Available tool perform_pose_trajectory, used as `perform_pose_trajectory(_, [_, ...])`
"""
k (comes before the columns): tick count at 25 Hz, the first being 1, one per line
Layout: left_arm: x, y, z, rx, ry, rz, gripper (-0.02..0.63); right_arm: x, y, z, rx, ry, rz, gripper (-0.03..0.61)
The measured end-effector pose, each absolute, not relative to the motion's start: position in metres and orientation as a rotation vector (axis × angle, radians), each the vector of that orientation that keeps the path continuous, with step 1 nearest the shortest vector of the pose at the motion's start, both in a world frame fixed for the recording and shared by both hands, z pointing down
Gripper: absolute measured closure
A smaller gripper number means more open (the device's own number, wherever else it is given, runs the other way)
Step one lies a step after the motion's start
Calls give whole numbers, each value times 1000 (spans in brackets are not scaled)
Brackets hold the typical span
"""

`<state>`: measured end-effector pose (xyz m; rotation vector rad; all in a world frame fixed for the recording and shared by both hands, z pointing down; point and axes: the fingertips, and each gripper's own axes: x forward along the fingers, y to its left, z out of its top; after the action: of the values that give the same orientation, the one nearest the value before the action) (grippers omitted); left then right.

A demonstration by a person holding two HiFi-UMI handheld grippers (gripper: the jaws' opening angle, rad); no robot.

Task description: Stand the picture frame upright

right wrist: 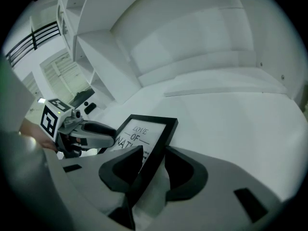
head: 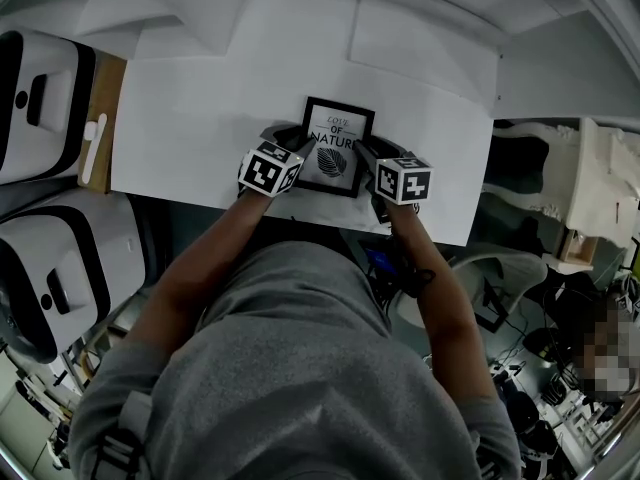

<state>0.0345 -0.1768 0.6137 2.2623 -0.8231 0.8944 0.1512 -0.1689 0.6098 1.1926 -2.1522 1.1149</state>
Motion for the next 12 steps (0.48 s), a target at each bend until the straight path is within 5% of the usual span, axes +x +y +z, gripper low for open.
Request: perform_pose_trajectory(12, [34, -179, 615, 2223, -904, 879, 477, 152, -170, 608, 1222, -2152, 1166, 428])
